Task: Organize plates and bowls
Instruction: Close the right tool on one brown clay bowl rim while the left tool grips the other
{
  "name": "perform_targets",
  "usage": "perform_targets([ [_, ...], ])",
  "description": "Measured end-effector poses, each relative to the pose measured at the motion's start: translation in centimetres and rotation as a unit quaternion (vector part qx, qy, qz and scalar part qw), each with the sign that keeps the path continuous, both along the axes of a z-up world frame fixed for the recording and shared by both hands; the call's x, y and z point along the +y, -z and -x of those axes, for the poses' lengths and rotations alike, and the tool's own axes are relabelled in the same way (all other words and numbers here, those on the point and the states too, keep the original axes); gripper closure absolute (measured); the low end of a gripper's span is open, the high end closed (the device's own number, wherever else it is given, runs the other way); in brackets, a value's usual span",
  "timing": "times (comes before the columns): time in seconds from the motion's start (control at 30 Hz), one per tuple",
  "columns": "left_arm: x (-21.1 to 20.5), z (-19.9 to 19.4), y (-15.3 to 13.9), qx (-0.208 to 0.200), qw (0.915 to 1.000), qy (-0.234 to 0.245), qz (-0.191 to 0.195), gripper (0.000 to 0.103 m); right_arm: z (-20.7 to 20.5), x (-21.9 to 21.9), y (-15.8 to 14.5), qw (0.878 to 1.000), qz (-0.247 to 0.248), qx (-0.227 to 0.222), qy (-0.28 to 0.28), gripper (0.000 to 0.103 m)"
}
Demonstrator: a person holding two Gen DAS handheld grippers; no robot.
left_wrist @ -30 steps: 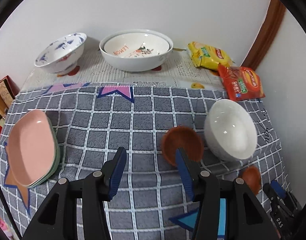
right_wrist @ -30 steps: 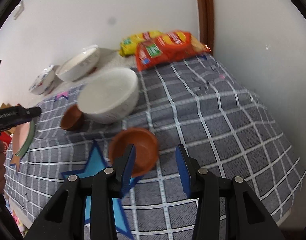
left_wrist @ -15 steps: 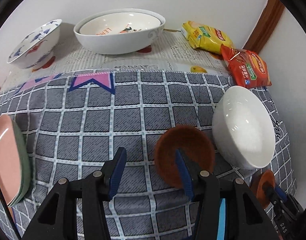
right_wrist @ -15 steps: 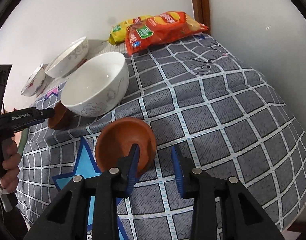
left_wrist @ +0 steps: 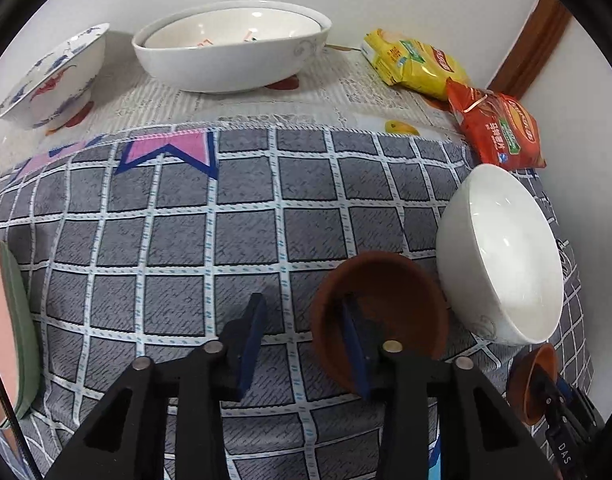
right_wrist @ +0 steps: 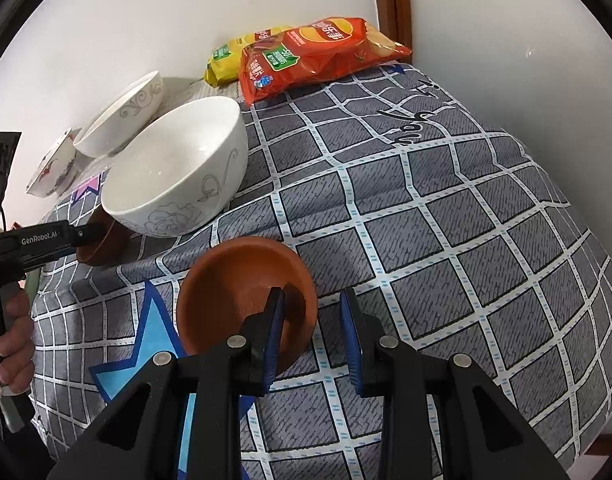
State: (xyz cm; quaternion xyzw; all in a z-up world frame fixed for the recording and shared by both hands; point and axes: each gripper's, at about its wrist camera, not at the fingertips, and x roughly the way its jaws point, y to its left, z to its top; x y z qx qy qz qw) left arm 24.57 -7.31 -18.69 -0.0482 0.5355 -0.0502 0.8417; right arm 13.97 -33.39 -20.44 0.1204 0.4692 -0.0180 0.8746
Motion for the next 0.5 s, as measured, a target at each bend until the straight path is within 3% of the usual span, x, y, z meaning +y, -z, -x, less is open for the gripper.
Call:
perform_targets([
  [0.33, -0.43, -0.38, 0.31, -0.003, 0.9996, 0.021, 0.021, 0.089, -0.55, 0.04, 0.07, 1.000, -0.008, 0.005, -0.004, 0.088],
  [0.5, -0.87, -0.48, 0.19, -0.006, 0.9995, 0.025, 0.018, 0.091, -0.49, 0.25, -0.05, 1.000, -0.011, 0.004, -0.003, 0.091],
])
